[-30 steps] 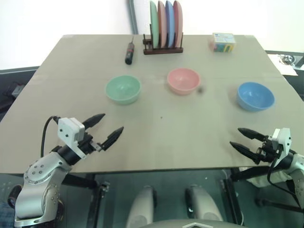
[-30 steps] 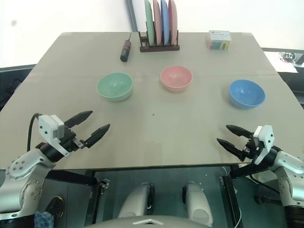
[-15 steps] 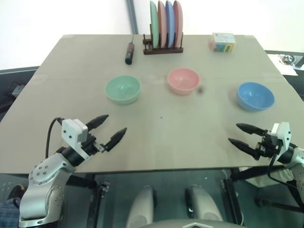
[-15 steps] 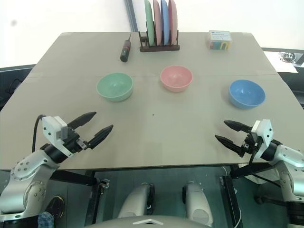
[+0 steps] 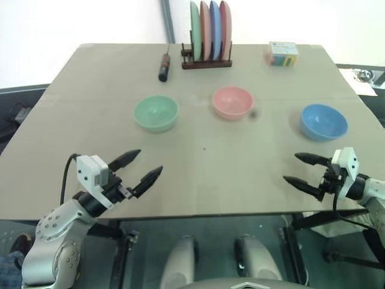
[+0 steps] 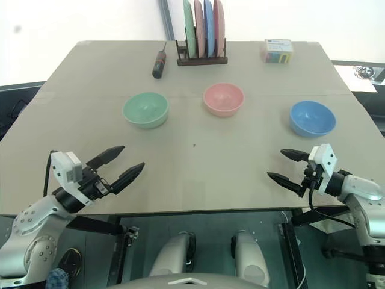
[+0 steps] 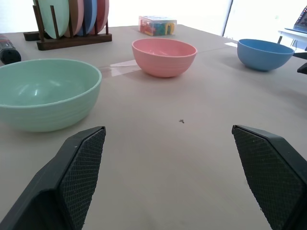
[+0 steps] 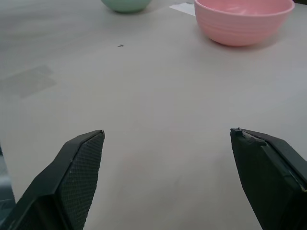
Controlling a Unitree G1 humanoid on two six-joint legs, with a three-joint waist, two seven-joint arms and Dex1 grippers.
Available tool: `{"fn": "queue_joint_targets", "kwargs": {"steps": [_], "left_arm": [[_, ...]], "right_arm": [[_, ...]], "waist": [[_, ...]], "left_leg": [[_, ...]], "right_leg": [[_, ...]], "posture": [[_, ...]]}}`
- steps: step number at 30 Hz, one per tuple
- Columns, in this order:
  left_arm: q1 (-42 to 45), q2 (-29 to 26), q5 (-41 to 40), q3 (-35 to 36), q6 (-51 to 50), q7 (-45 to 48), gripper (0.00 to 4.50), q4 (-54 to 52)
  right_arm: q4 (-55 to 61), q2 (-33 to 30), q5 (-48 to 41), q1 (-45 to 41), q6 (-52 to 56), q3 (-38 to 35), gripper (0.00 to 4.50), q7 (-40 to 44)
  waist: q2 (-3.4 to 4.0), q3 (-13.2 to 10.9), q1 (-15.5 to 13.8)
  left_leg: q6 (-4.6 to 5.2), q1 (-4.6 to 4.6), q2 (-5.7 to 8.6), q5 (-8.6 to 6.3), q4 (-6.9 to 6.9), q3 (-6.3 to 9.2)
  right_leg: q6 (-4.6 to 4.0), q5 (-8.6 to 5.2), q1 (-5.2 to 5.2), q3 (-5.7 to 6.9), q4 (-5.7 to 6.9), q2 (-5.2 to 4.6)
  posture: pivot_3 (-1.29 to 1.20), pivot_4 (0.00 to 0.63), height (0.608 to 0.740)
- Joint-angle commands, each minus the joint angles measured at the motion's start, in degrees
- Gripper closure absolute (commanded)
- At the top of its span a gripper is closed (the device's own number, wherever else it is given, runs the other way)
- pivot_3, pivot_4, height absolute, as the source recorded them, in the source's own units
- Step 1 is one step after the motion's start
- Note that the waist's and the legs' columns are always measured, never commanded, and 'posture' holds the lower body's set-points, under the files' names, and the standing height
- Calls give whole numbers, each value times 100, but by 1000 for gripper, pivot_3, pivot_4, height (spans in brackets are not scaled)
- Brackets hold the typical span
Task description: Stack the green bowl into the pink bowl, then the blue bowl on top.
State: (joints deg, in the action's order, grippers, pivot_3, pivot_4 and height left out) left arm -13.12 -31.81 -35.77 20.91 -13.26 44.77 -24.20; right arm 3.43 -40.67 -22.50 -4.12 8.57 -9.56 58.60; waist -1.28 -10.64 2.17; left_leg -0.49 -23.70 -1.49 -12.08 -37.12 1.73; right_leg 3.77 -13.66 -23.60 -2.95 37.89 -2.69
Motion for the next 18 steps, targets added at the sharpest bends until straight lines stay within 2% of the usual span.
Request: {"fn": "queue_joint_targets", "kwargs": {"steps": [1,4,7,12,18], "left_arm": [[1,81,-349,218,112,72,0,-236],[125,256,-598,322,25,-190,0,-264],[166,408,-921,376,-113,-411,0,-410],[-57,531,-870,126,-114,-484,0,-741],[-318,501,-675,-72,-28,-492,0,-1072]], "right_arm": [[250,-119,466,-548,152,398,39,-252],[298,-155,706,-1364,895,1078,39,-158],[-172,42,1232,-2237,665,1642,39,-184],[-2031,878,2266,-4125,313,2571,39,-449],[-4549,1833,2780,-5716,-431,2771,39,-826]], "waist": [[0,0,8],[1,0,18],[0,0,12],[-5,2,21],[-4,0,2]], "left_leg": [[0,1,0,0,0,0],[0,-1,-1,0,0,0],[0,-1,-1,0,-1,4],[0,-6,2,0,1,4],[0,-8,3,0,8,10]], "right_leg": [[0,0,0,0,1,0],[-1,1,-2,0,1,1],[-4,3,-1,3,1,1],[-22,14,-4,3,-2,0],[-25,16,-6,9,-3,0]], "posture": [[0,150,740],[0,150,740],[0,150,740],[0,150,740],[0,150,740]]}}
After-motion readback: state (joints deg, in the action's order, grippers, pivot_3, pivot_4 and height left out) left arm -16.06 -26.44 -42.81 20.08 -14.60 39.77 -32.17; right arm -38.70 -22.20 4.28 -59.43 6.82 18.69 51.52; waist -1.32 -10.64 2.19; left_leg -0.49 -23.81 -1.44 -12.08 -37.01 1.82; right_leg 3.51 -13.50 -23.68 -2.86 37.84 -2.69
